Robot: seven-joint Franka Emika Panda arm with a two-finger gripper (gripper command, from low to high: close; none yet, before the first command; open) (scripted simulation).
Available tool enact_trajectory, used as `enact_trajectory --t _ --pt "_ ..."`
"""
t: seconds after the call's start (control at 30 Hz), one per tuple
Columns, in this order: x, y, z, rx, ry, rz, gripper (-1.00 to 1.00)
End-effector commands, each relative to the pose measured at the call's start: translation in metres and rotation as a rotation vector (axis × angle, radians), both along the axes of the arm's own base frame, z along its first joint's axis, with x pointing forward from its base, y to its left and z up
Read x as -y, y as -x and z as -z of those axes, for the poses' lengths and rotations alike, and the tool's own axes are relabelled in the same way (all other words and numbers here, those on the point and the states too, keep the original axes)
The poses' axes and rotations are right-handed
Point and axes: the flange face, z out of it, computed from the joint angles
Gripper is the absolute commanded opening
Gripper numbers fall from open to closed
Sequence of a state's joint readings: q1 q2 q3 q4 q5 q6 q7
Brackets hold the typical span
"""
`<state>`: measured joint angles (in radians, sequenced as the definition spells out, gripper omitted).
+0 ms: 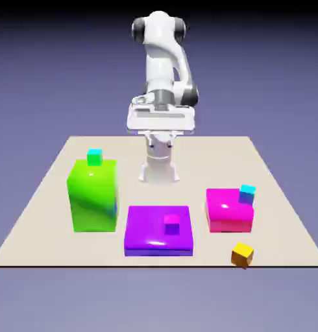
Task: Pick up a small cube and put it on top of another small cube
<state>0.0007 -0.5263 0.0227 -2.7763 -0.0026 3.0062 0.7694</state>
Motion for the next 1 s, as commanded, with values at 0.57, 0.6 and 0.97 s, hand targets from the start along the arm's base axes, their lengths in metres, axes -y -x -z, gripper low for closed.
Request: enact_trajectory --t 0.57,0.6,0.97 --pt "-0.094 -0.134 0.133 -0.611 -0.144 0.194 0.00" --pt "-0.100 -0.139 0.142 -0.645 -0.156 0.207 0.00" --pt "-0.159 -0.179 0.229 -1.015 -0.296 0.357 0.00"
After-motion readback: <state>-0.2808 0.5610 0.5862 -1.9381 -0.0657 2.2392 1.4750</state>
